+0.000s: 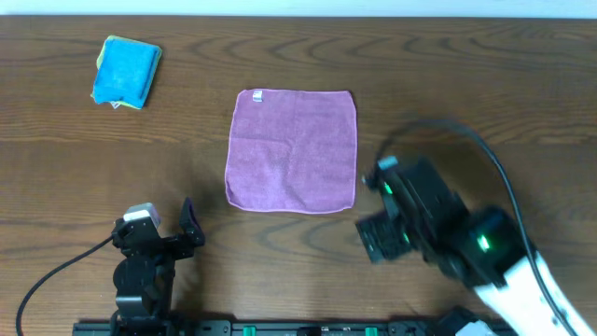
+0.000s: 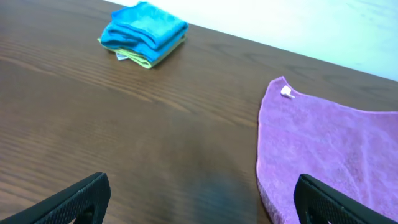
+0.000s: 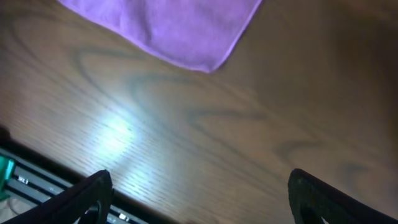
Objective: Fold the cloth
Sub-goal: 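Move both grippers to the near left and right corners of the cloth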
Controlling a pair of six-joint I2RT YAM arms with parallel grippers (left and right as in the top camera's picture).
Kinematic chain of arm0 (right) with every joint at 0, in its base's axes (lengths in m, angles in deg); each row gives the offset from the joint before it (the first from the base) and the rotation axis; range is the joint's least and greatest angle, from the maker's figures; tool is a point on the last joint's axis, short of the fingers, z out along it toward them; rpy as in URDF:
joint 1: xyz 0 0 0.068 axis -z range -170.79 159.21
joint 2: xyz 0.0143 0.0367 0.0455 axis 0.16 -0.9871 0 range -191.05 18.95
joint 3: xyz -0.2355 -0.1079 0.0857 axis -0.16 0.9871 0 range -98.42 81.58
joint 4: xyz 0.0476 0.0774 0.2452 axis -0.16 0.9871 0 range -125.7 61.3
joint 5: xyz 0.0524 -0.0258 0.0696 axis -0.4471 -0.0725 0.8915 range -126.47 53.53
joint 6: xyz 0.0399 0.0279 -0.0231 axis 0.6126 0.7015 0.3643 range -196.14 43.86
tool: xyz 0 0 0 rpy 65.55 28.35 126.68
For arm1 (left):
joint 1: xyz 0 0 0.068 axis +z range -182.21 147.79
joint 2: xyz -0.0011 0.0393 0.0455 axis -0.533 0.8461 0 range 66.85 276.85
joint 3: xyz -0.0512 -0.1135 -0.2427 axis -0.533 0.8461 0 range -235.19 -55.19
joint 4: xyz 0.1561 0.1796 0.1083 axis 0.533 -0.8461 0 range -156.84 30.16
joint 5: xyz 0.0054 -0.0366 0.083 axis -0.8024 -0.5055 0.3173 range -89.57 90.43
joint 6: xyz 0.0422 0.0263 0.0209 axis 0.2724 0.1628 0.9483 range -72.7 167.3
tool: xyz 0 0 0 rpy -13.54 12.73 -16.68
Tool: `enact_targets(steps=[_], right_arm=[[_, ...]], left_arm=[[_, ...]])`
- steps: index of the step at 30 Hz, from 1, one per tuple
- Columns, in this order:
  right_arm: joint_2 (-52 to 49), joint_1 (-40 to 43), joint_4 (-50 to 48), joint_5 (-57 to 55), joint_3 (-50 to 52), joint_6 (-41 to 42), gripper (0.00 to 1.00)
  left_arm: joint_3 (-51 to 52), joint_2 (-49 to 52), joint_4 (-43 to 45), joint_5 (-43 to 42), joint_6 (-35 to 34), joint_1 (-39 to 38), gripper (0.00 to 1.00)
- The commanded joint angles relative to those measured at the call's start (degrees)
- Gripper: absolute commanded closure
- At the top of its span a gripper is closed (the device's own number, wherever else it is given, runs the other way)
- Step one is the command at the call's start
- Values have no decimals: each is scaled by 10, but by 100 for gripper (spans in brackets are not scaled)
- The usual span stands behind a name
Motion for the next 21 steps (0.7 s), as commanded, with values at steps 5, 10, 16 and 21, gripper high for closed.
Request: enact_targets(steps=[5,10,16,21], right_arm=[[93,0,-34,102,101,10,6],[80,-1,-63,112,103,28,4],[45,1,-122,110,103,45,3],[-7,11,-192,110,103,64,2]], left_arm=[[12,-3,-1,-150,-78,1,5],[12,-3,36,-184,-185,1,5],[12,-3,113,-232,-199,1,4],[12,52,126,-211,-257,1,0]])
